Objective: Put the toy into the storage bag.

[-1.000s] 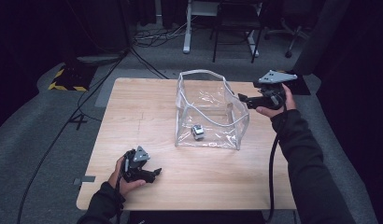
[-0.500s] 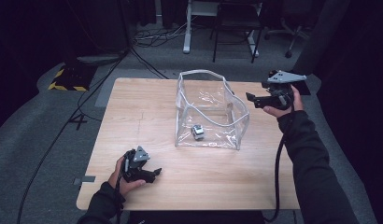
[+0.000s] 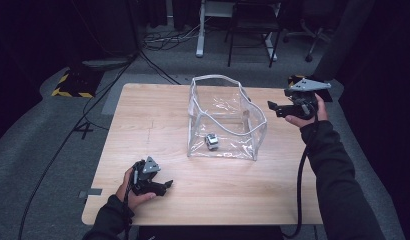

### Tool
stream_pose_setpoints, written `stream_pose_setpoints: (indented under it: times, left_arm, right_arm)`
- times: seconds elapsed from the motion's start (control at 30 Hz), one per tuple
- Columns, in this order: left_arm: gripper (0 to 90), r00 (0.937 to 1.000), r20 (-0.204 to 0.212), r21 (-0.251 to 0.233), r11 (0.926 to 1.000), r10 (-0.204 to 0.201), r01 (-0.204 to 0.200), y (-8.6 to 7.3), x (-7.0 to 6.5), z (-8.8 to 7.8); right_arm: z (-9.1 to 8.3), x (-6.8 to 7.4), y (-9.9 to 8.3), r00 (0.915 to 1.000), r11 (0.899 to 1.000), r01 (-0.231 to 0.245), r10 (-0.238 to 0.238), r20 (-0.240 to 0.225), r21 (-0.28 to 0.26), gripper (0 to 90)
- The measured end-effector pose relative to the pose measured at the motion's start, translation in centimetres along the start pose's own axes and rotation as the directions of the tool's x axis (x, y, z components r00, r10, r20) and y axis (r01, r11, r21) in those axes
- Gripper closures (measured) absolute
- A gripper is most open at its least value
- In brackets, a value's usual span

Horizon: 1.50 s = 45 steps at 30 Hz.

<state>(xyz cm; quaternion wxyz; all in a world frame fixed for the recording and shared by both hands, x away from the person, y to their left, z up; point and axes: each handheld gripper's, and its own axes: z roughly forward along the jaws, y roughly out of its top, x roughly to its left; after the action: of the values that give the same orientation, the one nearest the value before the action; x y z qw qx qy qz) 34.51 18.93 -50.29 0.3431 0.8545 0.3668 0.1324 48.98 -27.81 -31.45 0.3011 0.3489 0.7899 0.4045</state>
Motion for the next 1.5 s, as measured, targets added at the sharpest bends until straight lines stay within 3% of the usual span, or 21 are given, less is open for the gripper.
stream_pose_setpoints:
  times: [0.33, 0.87, 1.37, 1.5]
  left_arm:
    - [15.5, 1.0, 0.0, 0.0, 1.0, 0.0, 0.0, 0.0, 0.0, 0.0]
    - [15.5, 1.0, -0.001, 0.0, 1.0, 0.0, 0.0, 0.0, 0.0, 0.0]
    - [15.5, 1.0, 0.0, 0.0, 1.0, 0.0, 0.0, 0.0, 0.0, 0.0]
    - [15.5, 1.0, 0.0, 0.0, 1.0, 0.0, 0.0, 0.0, 0.0, 0.0]
  right_arm:
    - [0.4, 0.0, -1.1, 1.0, 1.0, 0.003, -0.003, 0.0, 0.028, 22.8]
    - [0.9, -0.3, -3.4, 0.9994, 0.998, -0.03, 0.031, -0.014, 0.063, 23.0]
    - [1.1, -0.5, -6.0, 1.0, 0.993, -0.005, 0.006, -0.008, 0.12, 23.2]
    - [1.0, -0.3, -6.4, 0.9997, 0.991, -0.02, 0.022, -0.007, 0.131, 23.2]
